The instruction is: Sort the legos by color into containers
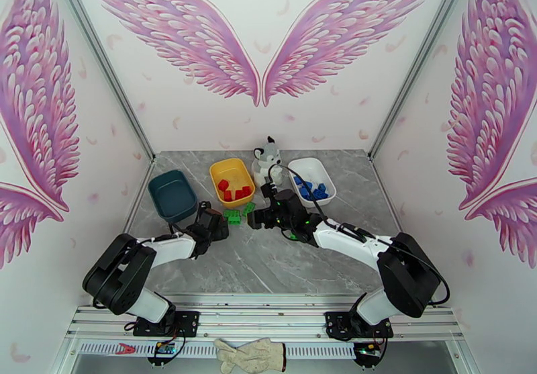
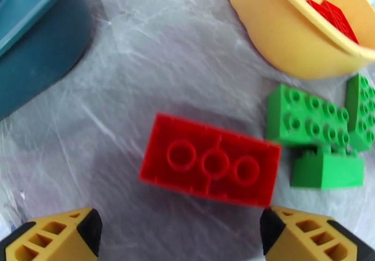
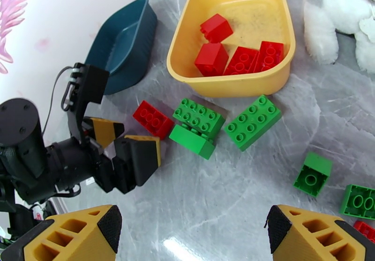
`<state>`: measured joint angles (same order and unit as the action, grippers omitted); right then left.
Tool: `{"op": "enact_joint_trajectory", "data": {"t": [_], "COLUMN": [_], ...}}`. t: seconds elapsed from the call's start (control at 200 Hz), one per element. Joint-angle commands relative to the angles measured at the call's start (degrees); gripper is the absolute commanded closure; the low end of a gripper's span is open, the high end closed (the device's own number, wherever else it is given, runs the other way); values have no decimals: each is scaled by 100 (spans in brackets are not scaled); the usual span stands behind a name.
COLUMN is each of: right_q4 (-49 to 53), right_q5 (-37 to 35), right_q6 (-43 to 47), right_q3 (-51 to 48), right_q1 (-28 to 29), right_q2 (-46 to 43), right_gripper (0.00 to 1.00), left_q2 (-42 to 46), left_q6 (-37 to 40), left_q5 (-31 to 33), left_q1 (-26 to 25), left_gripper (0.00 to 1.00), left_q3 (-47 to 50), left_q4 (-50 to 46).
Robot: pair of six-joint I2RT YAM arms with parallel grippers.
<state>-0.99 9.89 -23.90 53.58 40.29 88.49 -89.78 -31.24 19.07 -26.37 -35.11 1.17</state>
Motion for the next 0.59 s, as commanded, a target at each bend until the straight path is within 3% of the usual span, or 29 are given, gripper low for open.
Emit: {"op": "enact_joint_trajectory", "data": {"t": [0.0,0.4,0.59], "right_q4": [107,142,148], "right_q5": [-132,-179,-227], "right_q6": [96,112,122], "right_q3": [116,132,135], "right_q1": [25,31,29], "right_q2": [-3,20,22], "right_gripper": [12,12,13], "left_q2": [-232,-906,-965], "left_q6": [151,323,338], "left_q5": [-170,-275,-248], "left_q1": [144,214,211], "left_gripper": [10,23,34], "left_q3": [-344,-1053,-1147], "left_q4": [93,-49,-117]}}
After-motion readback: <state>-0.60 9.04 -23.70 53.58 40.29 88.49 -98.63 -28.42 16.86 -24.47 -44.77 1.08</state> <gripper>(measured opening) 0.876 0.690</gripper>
